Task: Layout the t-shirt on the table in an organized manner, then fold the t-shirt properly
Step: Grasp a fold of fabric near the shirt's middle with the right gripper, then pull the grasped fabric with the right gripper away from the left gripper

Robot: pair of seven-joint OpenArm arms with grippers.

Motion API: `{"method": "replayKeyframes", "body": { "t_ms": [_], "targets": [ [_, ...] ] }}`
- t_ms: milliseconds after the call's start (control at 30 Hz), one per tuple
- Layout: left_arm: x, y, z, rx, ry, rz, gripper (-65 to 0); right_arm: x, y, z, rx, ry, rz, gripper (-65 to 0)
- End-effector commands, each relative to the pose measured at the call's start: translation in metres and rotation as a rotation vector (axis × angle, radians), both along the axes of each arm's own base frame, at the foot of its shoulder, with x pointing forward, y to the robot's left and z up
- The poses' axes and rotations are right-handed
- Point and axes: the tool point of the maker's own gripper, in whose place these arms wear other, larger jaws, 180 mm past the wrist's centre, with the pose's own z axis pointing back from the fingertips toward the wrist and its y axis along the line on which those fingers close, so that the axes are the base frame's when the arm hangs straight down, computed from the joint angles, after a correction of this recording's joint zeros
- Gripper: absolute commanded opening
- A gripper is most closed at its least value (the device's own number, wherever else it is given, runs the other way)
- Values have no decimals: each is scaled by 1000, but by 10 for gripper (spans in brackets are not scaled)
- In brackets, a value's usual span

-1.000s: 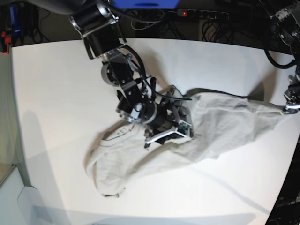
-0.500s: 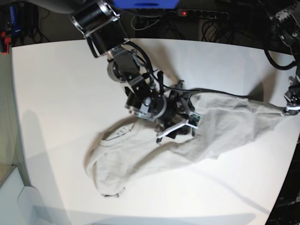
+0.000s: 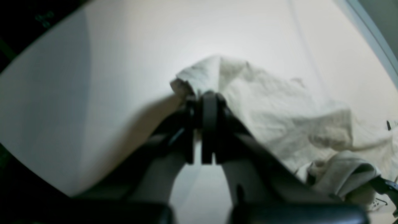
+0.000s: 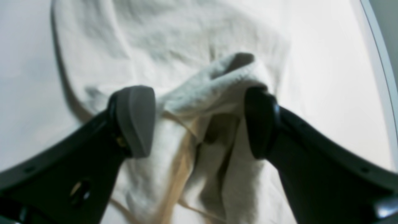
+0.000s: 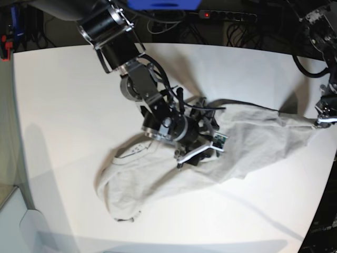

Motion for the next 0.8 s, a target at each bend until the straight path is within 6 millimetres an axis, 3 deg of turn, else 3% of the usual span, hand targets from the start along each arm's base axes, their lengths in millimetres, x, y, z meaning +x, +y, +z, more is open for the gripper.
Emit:
{"method": "replayKeyframes", "body": {
  "t_ms": [0,200,467,567,767],
  "targets": [
    [7,8,18,40,-51,8,-645,6,10,15,38,-24,23,-243],
    [6,8,19,40,-51,10,-645,9,9,15,31,-24,23,-373],
    [6,8,19,40,-51,10,-645,16,9,25,32,-50,22,-650],
    [6,8,18,40,-50,10,-645,19,10,40,50,-88,19,-650],
    [5,14,21,62,-43,13,-645,28,-8,72,125,-153,-57,-650]
  ]
}}
